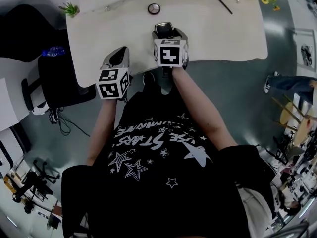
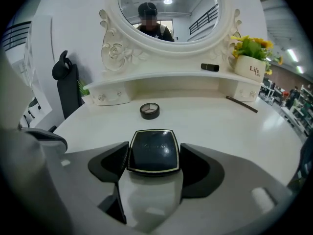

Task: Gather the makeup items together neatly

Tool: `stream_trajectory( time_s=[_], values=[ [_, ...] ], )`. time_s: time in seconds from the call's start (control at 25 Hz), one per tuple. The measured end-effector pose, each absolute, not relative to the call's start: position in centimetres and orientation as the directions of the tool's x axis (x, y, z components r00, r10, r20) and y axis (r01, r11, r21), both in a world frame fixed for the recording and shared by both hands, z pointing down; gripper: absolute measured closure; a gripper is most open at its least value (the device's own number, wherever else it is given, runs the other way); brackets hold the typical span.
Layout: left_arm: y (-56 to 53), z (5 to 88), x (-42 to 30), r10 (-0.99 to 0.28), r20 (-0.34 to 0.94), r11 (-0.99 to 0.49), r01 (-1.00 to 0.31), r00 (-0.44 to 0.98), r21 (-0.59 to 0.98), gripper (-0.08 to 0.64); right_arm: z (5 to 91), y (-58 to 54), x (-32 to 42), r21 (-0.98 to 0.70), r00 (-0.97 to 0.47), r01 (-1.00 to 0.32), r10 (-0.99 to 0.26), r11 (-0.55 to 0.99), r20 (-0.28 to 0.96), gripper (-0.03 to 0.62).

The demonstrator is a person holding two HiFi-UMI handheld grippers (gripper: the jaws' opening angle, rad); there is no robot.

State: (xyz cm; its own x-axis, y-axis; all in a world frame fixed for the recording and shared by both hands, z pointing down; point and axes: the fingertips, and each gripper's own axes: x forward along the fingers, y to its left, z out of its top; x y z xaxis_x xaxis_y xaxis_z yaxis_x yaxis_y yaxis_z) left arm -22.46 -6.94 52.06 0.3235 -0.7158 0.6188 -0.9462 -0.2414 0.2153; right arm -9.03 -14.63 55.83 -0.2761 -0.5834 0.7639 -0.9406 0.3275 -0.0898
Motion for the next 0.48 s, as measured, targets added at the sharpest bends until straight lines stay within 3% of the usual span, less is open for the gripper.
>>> stream_trajectory(
  time_s=[0.48],
  values=[
    [-7.1, 52.4, -23.7, -0.706, 0.619, -0.265, -0.939, 0.345, 0.221, 0.560, 56.0, -13.5, -10.7, -0.078, -0.266, -0.941, -0.578, 0.329, 0.772, 0.224]
  ],
)
